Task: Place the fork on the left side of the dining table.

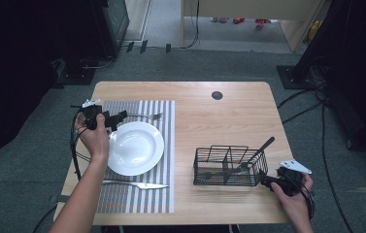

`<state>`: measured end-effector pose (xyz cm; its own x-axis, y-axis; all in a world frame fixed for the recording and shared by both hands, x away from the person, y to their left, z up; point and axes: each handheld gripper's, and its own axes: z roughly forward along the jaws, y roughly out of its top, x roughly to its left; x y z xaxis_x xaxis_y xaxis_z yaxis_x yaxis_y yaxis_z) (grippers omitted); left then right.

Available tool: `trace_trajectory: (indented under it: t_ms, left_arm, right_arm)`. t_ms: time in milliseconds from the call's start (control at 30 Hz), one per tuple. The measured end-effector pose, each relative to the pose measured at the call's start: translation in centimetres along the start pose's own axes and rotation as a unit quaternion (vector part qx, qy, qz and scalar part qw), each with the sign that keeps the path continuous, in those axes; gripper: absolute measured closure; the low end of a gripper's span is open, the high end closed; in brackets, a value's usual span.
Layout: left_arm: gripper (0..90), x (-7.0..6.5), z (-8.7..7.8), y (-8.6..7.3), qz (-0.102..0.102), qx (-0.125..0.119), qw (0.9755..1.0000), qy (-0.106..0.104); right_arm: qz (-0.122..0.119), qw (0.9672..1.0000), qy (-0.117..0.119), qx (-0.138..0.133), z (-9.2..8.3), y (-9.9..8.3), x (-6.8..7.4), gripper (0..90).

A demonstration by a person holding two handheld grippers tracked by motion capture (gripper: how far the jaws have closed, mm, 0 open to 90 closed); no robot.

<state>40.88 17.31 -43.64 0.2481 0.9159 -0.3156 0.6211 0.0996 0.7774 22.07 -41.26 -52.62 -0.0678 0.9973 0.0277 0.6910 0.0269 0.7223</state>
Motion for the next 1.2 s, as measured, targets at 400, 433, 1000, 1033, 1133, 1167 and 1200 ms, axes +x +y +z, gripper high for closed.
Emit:
trace_trajectory:
  t_ms: [400, 433, 1000, 1033, 1133, 1167, 1200]
  left_arm:
    - [17.2, -1.1, -1.9, -0.3, 0.042, -0.004, 0.9991, -0.004]
    - [17.2, -1.2, -2.1, -0.4, 0.044, -0.005, 0.999, -0.007]
    - [17.2, -1.5, -5.1, -2.3, 0.058, -0.019, 0.9979, -0.021]
    - [17.2, -1.4, -5.3, -2.5, 0.059, -0.018, 0.9979, -0.019]
    - [17.2, -1.2, -5.7, -3.1, 0.062, -0.015, 0.9978, -0.018]
    - [17.2, -1.1, -5.9, -3.2, 0.062, -0.015, 0.9978, -0.018]
    - [17.2, -1.0, -6.1, -3.4, 0.061, -0.015, 0.9979, -0.018]
  right_arm:
    - [0.0, 1.0, 0.0, 0.0, 0.0, 0.0, 0.0, 6.6]
    - [0.0, 1.0, 0.0, 0.0, 0.0, 0.0, 0.0, 6.6]
    - [0.0, 1.0, 0.0, 0.0, 0.0, 0.0, 0.0, 6.5]
    - [0.0, 1.0, 0.0, 0.0, 0.0, 0.0, 0.0, 6.5]
    - [0.0, 1.0, 0.0, 0.0, 0.0, 0.0, 0.0, 6.5]
    - [0.0, 1.0, -0.001, 0.0, 0.0, 0.0, 0.0, 6.4]
    - [0.001, 1.0, 0.0, 0.001, 0.0, 0.0, 0.0, 6.4]
